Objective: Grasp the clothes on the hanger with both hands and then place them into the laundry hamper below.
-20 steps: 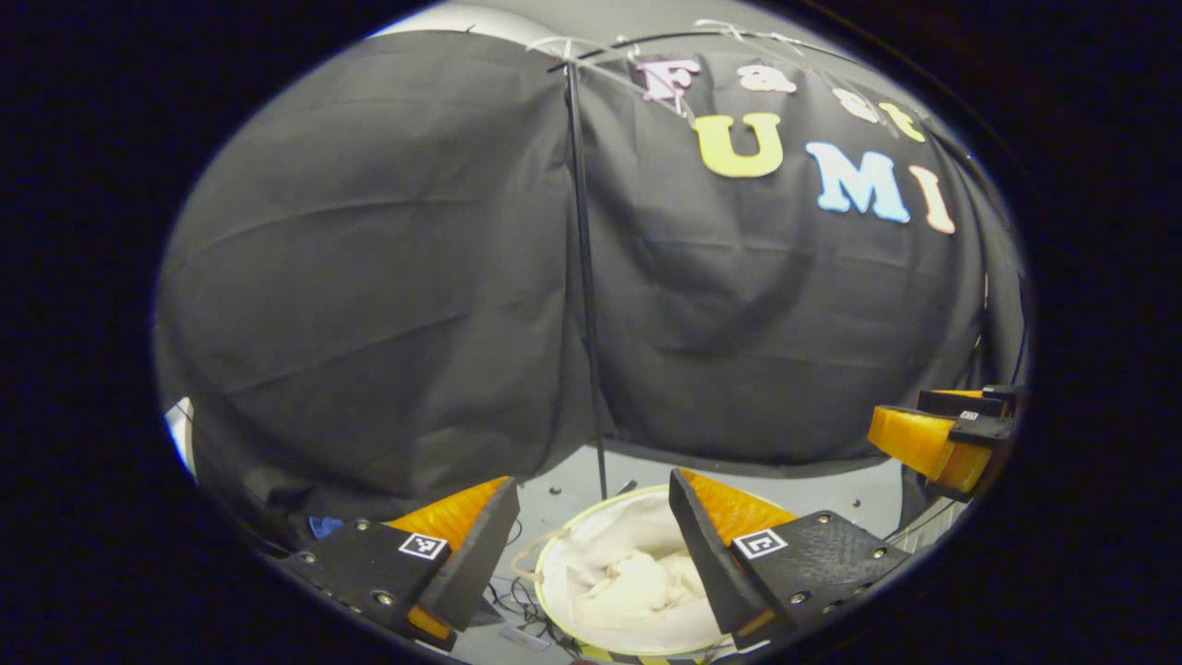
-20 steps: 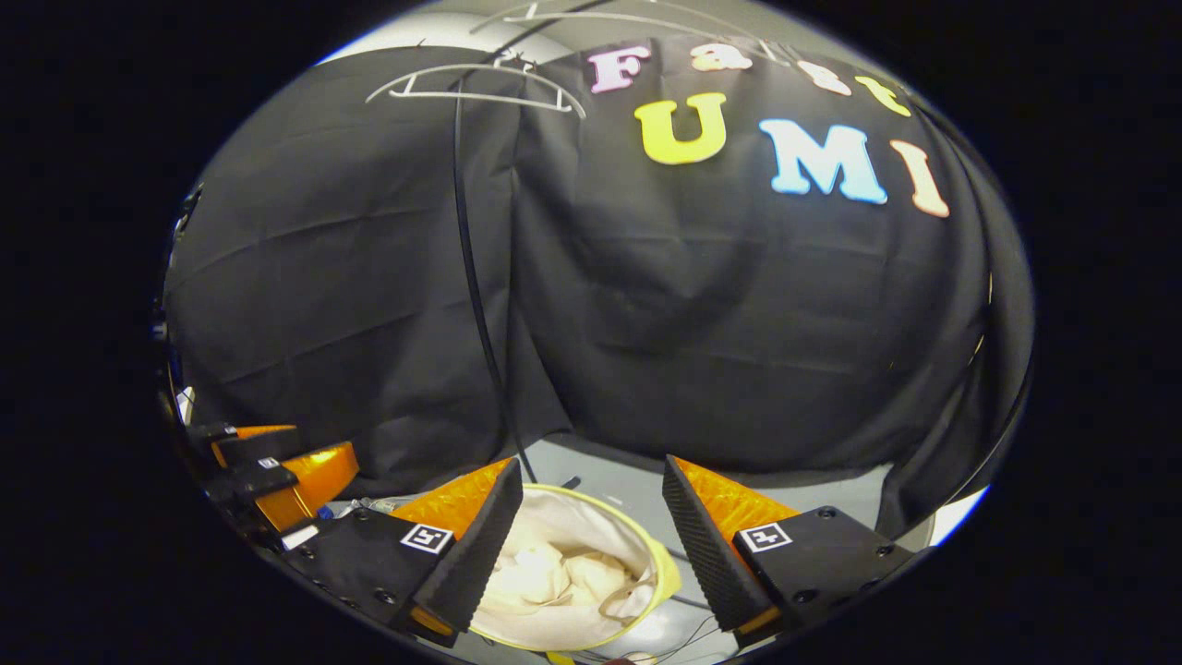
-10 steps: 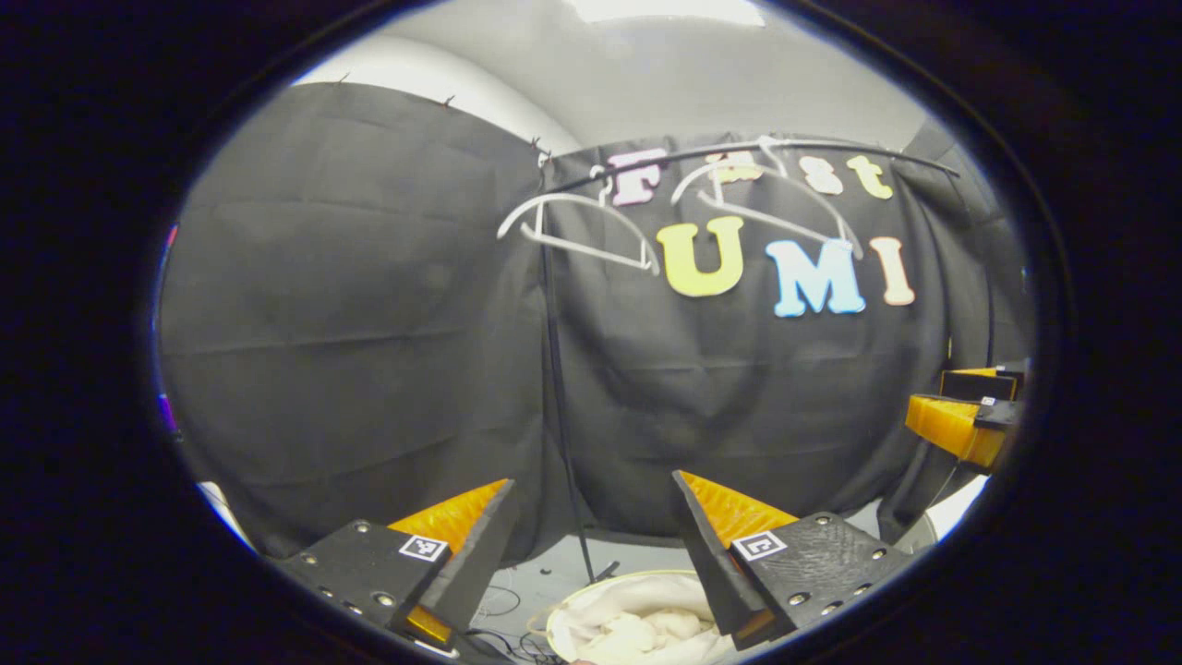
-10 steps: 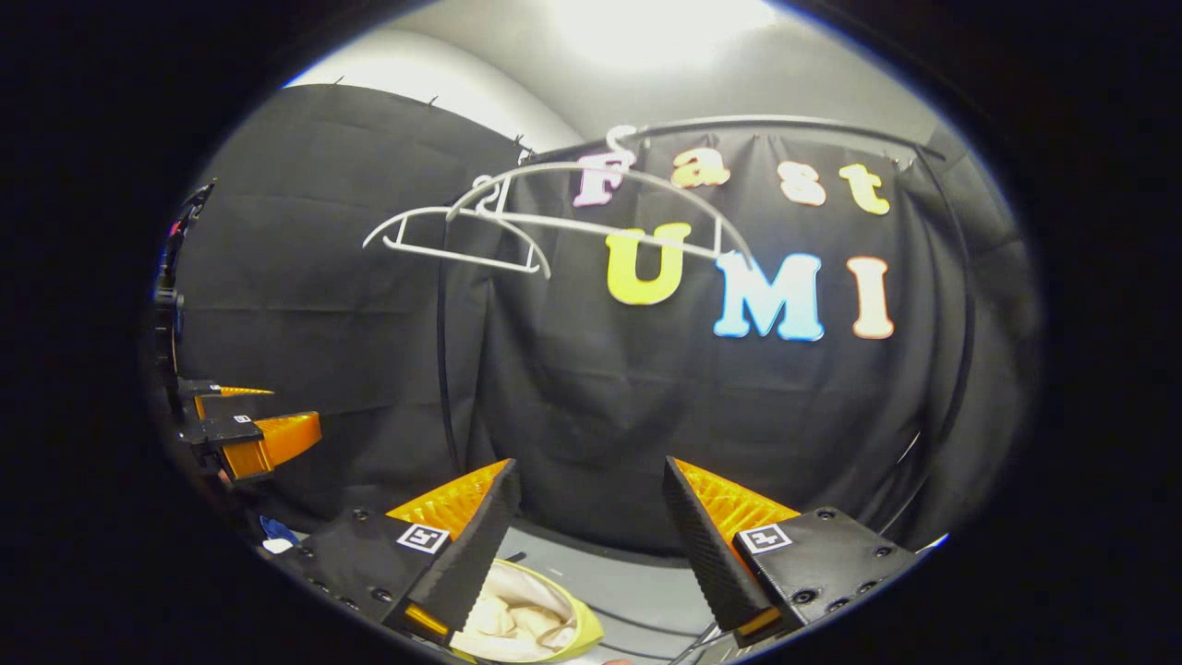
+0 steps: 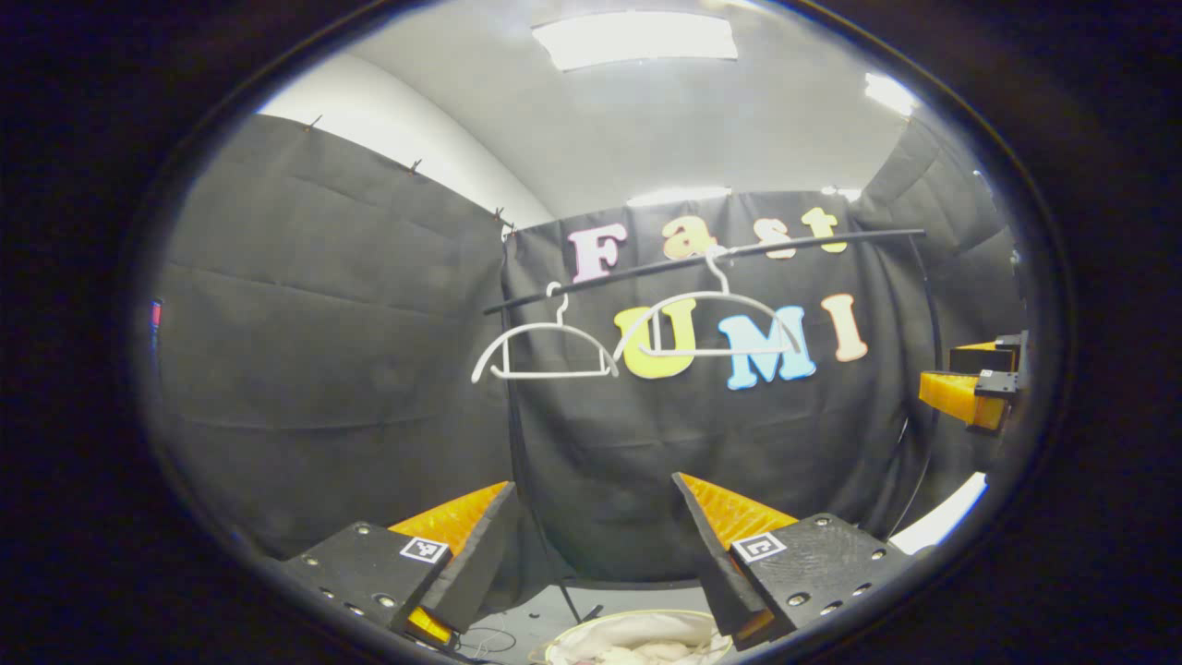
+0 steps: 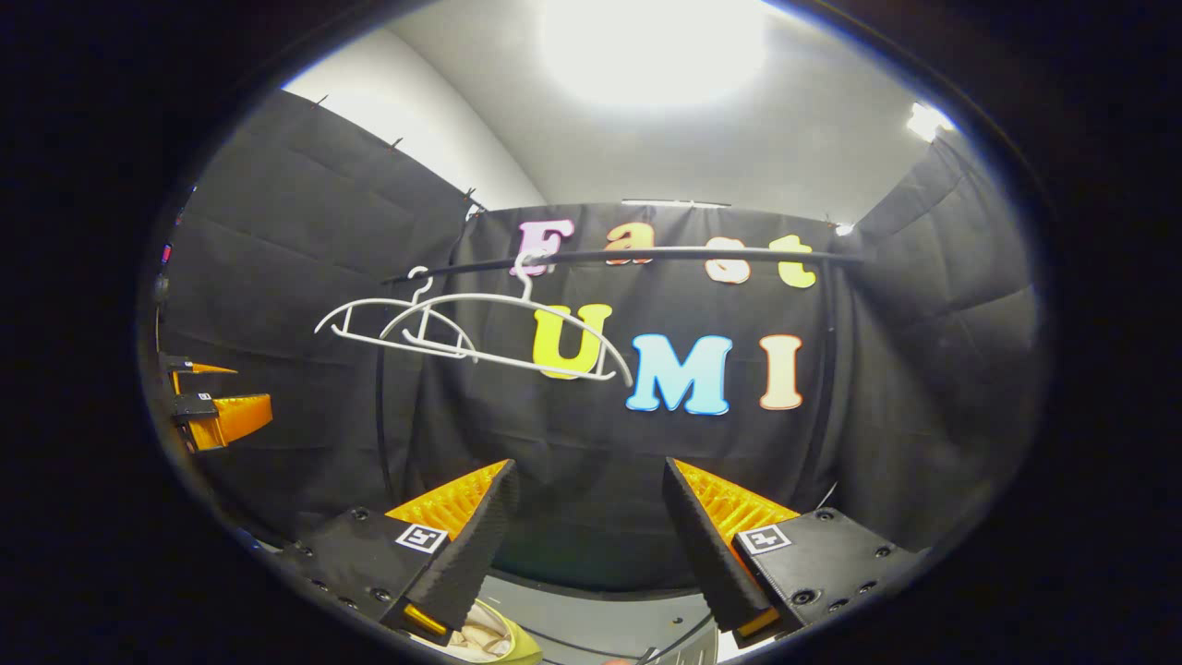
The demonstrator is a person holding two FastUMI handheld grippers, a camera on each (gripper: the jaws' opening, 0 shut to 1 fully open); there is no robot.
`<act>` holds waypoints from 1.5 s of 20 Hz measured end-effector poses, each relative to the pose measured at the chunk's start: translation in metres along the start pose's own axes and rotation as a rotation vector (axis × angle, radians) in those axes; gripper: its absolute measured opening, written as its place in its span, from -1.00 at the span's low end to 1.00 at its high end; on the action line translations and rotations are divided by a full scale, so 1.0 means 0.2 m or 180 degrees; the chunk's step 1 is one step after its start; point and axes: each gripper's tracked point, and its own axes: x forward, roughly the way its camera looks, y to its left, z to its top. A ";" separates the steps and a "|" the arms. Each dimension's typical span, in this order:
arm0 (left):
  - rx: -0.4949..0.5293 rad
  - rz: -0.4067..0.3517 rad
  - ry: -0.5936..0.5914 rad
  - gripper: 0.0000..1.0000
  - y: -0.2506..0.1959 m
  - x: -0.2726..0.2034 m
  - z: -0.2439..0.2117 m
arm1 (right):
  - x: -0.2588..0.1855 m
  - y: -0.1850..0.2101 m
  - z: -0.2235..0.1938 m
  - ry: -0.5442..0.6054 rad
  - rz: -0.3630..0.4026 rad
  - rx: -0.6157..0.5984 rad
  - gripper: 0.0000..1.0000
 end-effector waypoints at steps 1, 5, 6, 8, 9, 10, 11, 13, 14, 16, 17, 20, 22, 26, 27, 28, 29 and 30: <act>-0.0029 -0.0024 -0.0047 0.90 -0.02 -0.01 0.06 | -0.03 -0.04 0.04 -0.0052 -0.0054 0.0018 0.96; -0.0072 -0.0089 -0.0090 0.90 -0.05 -0.07 0.15 | -0.12 -0.16 0.15 -0.0202 -0.0243 -0.0019 0.93; -0.0082 -0.0090 -0.0083 0.90 -0.05 -0.08 0.16 | -0.14 -0.18 0.17 -0.0219 -0.0278 -0.0025 0.93; -0.0115 -0.0076 -0.0147 0.90 -0.03 -0.11 0.20 | -0.18 -0.20 0.17 -0.0201 -0.0325 -0.0012 0.93; -0.0134 -0.0081 -0.0180 0.90 -0.02 -0.13 0.21 | -0.20 -0.20 0.17 -0.0191 -0.0342 0.0003 0.96; -0.0148 -0.0091 -0.0192 0.90 -0.01 -0.19 0.22 | -0.22 -0.21 0.17 -0.0179 -0.0363 0.0018 0.96; -0.0161 -0.0101 -0.0187 0.90 -0.01 -0.22 0.23 | -0.23 -0.21 0.17 -0.0173 -0.0375 0.0034 0.96; -0.0155 -0.0113 -0.0174 0.89 -0.01 -0.25 0.24 | -0.24 -0.19 0.18 -0.0167 -0.0368 0.0061 0.96; -0.0152 -0.0127 -0.0159 0.90 -0.02 -0.25 0.23 | -0.25 -0.18 0.18 -0.0158 -0.0357 0.0058 0.96; -0.0146 -0.0135 -0.0155 0.90 -0.03 -0.24 0.23 | -0.23 -0.18 0.18 -0.0150 -0.0344 0.0042 0.94; -0.0157 -0.0138 -0.0157 0.90 -0.03 -0.23 0.23 | -0.23 -0.18 0.19 -0.0159 -0.0346 0.0049 0.94; -0.0191 -0.0133 -0.0177 0.90 -0.05 -0.20 0.23 | -0.21 -0.20 0.20 -0.0173 -0.0344 0.0070 0.94; -0.0200 -0.0132 -0.0191 0.89 -0.06 -0.19 0.23 | -0.20 -0.19 0.18 -0.0152 -0.0321 0.0053 0.96; -0.0172 -0.0118 -0.0191 0.90 -0.05 -0.23 0.23 | -0.20 -0.18 0.19 -0.0131 -0.0291 0.0020 0.96; -0.0161 -0.0111 -0.0203 0.90 -0.05 -0.24 0.25 | -0.20 -0.18 0.19 -0.0127 -0.0280 0.0007 0.96; -0.0150 -0.0103 -0.0211 0.90 -0.04 -0.24 0.26 | -0.20 -0.17 0.20 -0.0130 -0.0270 0.0006 0.93; -0.0151 -0.0101 -0.0216 0.90 -0.04 -0.24 0.27 | -0.20 -0.17 0.20 -0.0138 -0.0271 0.0016 0.96; -0.0157 -0.0099 -0.0226 0.90 -0.04 -0.23 0.27 | -0.19 -0.18 0.20 -0.0142 -0.0281 0.0035 0.96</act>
